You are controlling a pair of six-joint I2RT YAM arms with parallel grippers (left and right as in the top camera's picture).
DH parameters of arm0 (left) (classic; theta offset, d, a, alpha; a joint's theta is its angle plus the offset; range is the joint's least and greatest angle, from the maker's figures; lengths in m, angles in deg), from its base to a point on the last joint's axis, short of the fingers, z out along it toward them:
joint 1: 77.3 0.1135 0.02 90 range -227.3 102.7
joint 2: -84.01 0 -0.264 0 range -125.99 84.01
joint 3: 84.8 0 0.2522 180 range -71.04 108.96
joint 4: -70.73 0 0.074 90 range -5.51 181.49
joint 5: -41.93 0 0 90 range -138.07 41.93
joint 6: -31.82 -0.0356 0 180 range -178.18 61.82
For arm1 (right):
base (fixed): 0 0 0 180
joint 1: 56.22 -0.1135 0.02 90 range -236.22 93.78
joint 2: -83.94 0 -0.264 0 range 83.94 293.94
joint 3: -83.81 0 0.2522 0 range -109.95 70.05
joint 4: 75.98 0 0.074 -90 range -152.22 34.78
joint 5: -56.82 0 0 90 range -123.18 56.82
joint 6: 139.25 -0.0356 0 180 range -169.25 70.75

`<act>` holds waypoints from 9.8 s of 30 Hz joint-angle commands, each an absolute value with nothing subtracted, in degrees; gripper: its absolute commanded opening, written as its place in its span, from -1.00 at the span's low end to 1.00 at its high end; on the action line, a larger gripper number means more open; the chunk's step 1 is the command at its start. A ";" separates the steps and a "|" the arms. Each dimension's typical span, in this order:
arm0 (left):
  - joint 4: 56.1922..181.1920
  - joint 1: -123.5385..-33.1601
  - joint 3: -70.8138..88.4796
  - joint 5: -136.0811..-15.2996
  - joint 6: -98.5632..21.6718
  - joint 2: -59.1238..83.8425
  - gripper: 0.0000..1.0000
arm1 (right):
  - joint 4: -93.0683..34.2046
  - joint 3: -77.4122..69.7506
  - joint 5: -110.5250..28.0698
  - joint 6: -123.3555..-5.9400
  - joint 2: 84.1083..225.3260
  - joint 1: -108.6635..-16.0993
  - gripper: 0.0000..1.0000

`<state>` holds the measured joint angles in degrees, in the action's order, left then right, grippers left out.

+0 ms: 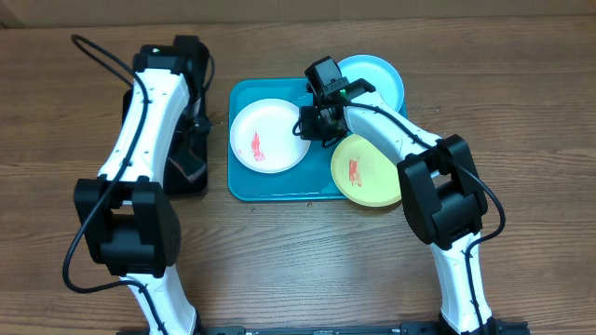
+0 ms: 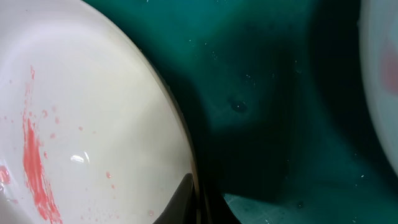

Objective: Clean dirty plates on tray and stack at the side

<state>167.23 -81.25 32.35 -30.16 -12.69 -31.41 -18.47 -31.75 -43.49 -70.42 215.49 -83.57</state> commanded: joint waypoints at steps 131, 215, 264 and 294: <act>149.61 -94.32 32.29 -41.20 -37.95 -47.23 -0.91 | -13.92 -31.58 -54.51 -70.27 215.86 -80.56 -0.93; 141.35 -99.78 32.29 -51.76 -36.31 -47.26 -0.92 | -11.10 -31.58 -60.69 -68.56 215.86 -80.56 -0.93; 154.42 -96.50 32.29 -32.87 -27.83 -47.26 -0.92 | -10.89 -31.58 -60.08 -68.54 215.86 -80.56 -0.93; 142.83 -95.96 32.29 -33.68 -23.44 -47.26 -0.92 | -10.86 -31.58 -58.27 -69.48 215.86 -80.58 -0.93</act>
